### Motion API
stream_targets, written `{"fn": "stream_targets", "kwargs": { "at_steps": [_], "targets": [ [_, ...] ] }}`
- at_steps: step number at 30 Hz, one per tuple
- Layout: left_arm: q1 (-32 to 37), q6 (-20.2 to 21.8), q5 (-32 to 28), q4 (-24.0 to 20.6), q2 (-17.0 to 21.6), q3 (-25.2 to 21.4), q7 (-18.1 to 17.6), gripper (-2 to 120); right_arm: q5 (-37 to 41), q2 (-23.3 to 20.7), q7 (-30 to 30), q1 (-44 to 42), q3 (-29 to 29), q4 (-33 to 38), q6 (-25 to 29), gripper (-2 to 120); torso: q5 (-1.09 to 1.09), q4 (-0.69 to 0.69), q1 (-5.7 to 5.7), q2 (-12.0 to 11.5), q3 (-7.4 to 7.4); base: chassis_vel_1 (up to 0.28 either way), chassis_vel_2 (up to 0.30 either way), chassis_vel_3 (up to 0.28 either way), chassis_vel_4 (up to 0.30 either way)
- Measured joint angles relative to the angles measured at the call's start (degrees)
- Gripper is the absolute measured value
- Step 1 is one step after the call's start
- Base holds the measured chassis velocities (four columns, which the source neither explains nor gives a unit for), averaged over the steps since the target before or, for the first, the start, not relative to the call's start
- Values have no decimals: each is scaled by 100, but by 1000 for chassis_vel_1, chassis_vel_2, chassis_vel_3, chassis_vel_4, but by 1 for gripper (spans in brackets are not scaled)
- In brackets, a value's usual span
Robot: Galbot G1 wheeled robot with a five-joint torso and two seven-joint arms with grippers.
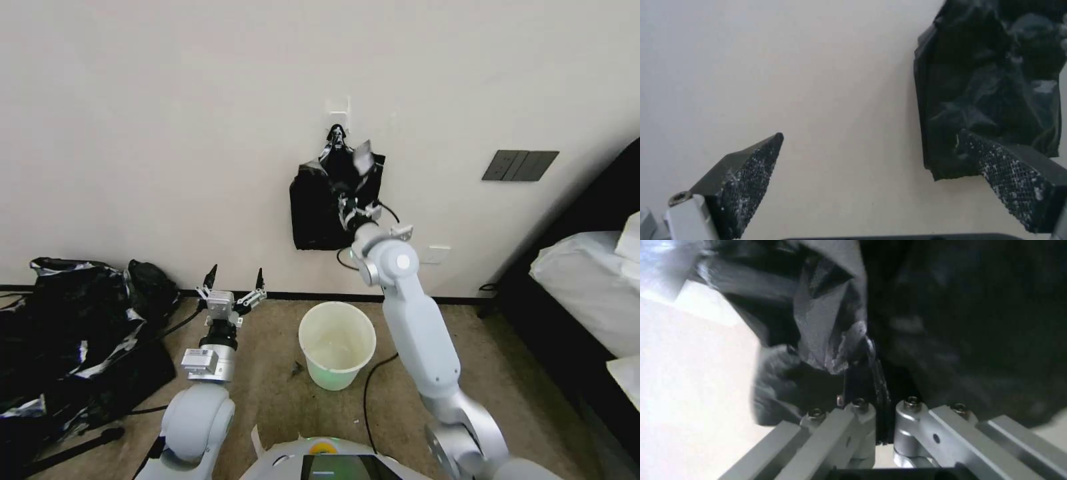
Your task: Place a trash bag onto the trash bin.
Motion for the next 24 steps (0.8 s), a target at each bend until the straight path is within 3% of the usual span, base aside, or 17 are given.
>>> {"fn": "stream_targets", "kwargs": {
  "at_steps": [24],
  "targets": [
    [-38, -10, 20, 109, -54, 79, 46, 100, -792, -294, -383, -1429, -417, 1018, -298, 0, -1, 0, 0, 0, 0, 0, 0, 0, 0]
  ]
}}
